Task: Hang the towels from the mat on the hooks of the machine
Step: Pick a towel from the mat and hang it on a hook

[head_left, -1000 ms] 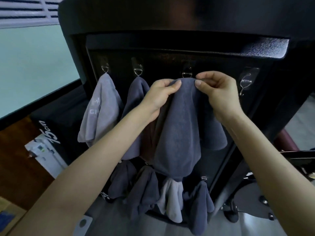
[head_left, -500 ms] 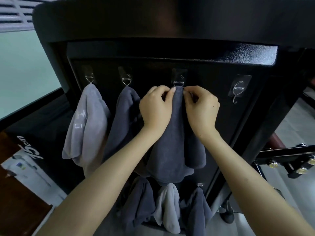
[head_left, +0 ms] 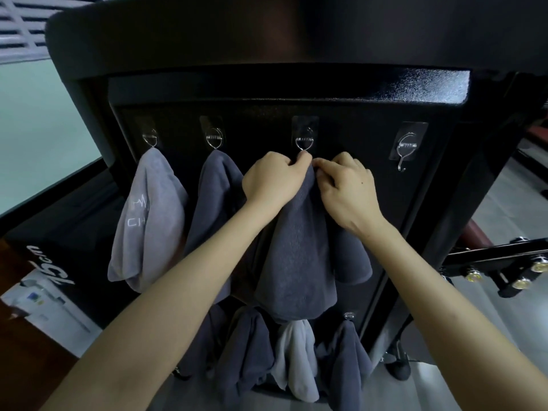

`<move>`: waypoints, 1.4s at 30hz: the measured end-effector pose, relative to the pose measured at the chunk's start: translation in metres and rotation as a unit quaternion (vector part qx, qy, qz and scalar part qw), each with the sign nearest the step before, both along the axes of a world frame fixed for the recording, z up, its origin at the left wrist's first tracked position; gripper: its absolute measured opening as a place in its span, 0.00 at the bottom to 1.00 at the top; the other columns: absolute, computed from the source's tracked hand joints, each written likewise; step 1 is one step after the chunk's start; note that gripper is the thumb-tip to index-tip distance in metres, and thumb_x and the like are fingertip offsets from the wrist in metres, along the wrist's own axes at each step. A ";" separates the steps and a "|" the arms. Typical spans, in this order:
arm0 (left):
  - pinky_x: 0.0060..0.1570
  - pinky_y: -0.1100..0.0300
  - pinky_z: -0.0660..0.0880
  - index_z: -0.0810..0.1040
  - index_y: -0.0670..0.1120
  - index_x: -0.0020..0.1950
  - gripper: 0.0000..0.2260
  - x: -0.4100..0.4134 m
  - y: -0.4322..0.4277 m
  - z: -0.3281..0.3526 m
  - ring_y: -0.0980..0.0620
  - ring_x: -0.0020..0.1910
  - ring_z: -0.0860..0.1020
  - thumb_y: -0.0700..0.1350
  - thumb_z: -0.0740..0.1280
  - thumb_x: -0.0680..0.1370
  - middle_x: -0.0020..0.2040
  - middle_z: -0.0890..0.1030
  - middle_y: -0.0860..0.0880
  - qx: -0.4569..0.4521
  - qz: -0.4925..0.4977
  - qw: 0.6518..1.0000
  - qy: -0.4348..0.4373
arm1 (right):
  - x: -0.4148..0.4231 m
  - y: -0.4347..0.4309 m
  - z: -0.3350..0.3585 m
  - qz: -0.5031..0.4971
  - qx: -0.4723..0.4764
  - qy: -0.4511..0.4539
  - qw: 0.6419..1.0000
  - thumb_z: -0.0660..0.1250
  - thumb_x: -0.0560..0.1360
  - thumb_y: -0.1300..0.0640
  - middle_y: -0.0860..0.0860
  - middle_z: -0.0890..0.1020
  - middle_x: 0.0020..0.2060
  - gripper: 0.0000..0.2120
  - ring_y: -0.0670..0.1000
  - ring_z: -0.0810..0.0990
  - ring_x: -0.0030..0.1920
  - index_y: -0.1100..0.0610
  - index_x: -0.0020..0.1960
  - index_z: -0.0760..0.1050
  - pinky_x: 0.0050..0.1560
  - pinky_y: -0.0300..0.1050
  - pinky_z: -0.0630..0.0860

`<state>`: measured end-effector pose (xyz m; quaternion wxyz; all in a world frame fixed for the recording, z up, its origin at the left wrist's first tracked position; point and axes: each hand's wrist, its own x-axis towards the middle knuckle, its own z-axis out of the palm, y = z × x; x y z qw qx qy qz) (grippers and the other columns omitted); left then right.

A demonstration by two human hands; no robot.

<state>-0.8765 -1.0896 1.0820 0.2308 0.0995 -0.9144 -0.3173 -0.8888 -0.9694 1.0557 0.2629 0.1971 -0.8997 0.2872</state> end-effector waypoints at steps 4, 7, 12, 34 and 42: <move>0.25 0.61 0.59 0.66 0.46 0.25 0.26 0.007 -0.003 0.003 0.53 0.23 0.69 0.59 0.56 0.78 0.21 0.67 0.51 -0.036 -0.006 0.999 0.002 | 0.009 0.013 0.004 0.005 -0.039 -0.006 0.999 0.57 0.78 0.59 0.51 0.80 0.52 0.16 0.56 0.75 0.54 0.52 0.62 0.76 0.55 0.56 0.68; 0.30 0.59 0.70 0.76 0.46 0.32 0.24 0.016 -0.005 0.001 0.51 0.30 0.76 0.61 0.55 0.78 0.27 0.76 0.51 -0.102 0.009 0.993 0.058 | 0.021 0.022 0.002 0.006 -0.101 -0.005 0.995 0.60 0.76 0.58 0.48 0.81 0.47 0.13 0.53 0.77 0.49 0.51 0.57 0.79 0.54 0.57 0.71; 0.48 0.49 0.73 0.81 0.50 0.45 0.20 0.028 0.007 -0.009 0.47 0.44 0.78 0.62 0.56 0.77 0.44 0.80 0.50 -0.163 -0.005 0.967 0.198 | 0.045 0.046 -0.006 0.014 -0.144 -0.034 0.989 0.64 0.76 0.53 0.43 0.80 0.45 0.09 0.43 0.77 0.45 0.51 0.54 0.79 0.49 0.43 0.74; 0.36 0.54 0.70 0.79 0.47 0.32 0.16 0.124 0.458 -0.140 0.44 0.31 0.76 0.55 0.61 0.74 0.31 0.77 0.48 -0.127 -0.626 0.750 0.171 | 0.268 0.394 -0.201 -0.418 -0.184 -0.308 0.835 0.64 0.76 0.56 0.46 0.82 0.45 0.08 0.44 0.75 0.42 0.54 0.50 0.81 0.47 0.38 0.67; 0.36 0.53 0.74 0.78 0.48 0.32 0.19 0.192 0.635 -0.184 0.47 0.33 0.77 0.60 0.57 0.73 0.32 0.77 0.50 -0.118 -0.757 0.637 0.082 | 0.393 0.543 -0.269 -0.573 -0.239 -0.338 0.707 0.63 0.76 0.56 0.48 0.84 0.48 0.09 0.49 0.79 0.46 0.54 0.51 0.81 0.41 0.39 0.65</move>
